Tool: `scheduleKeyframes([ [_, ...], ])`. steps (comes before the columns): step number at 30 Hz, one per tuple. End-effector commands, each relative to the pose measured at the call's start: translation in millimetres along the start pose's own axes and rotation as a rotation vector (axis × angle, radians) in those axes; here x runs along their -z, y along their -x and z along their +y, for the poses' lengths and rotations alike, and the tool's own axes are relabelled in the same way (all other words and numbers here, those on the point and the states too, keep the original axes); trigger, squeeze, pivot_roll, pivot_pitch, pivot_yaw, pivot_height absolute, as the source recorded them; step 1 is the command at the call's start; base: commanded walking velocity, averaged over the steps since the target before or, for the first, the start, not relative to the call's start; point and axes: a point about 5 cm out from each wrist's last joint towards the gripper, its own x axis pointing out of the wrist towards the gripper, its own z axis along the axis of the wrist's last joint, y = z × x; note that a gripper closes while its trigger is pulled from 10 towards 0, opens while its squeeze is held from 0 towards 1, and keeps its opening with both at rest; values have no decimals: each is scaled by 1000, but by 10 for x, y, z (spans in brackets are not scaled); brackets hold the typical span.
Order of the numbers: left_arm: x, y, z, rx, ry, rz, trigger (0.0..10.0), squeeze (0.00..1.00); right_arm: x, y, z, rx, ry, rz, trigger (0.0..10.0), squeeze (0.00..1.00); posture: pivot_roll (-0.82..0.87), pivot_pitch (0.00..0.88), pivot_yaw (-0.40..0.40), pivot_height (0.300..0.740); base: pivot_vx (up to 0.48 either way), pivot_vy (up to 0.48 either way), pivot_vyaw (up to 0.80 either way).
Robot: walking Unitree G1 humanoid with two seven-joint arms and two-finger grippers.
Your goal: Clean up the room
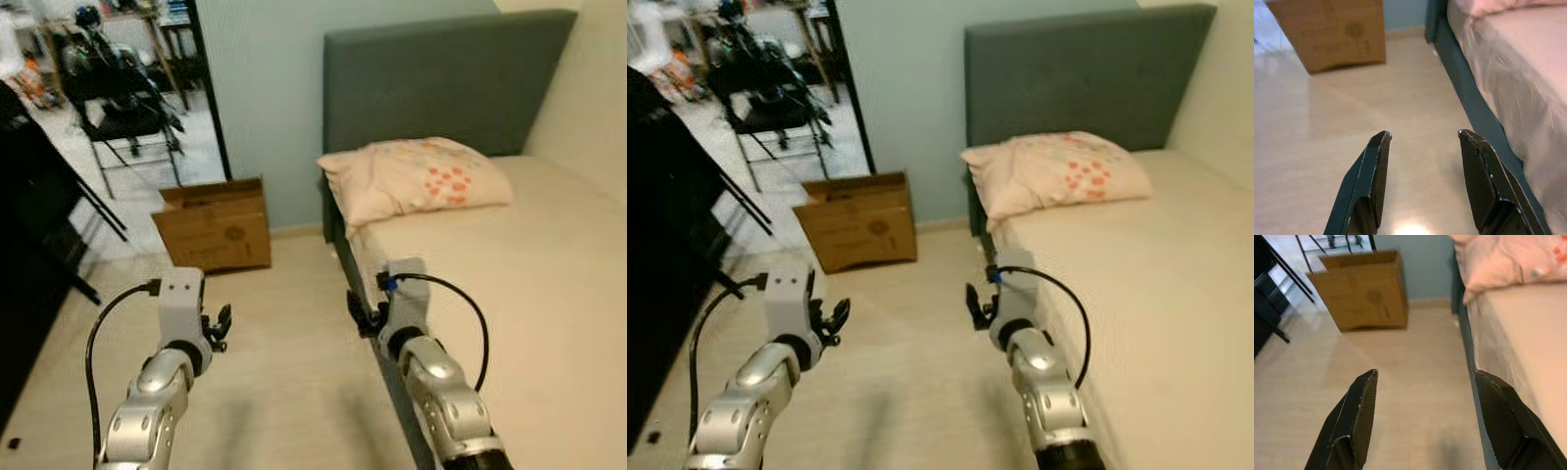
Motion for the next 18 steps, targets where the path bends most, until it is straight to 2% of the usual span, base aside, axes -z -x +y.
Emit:
scheduleKeyframes([
  [1,19,12,34,-9,5,13,10000,0,0,-5,49,-14,0,5,10000,0,-67,53,26,740,-270,0,0],
  [4,22,14,35,-8,3,15,10000,0,2,-4,50,-14,0,6,10000,0,-67,53,26,740,-260,0,0],
  [15,33,-9,24,9,-16,30,10000,0,2,0,34,-11,-1,8,10000,0,-72,45,28,740,0,0,0],
  [18,32,-10,24,4,2,28,10000,0,3,2,32,-11,-1,8,10000,0,-75,42,28,740,0,0,0],
])
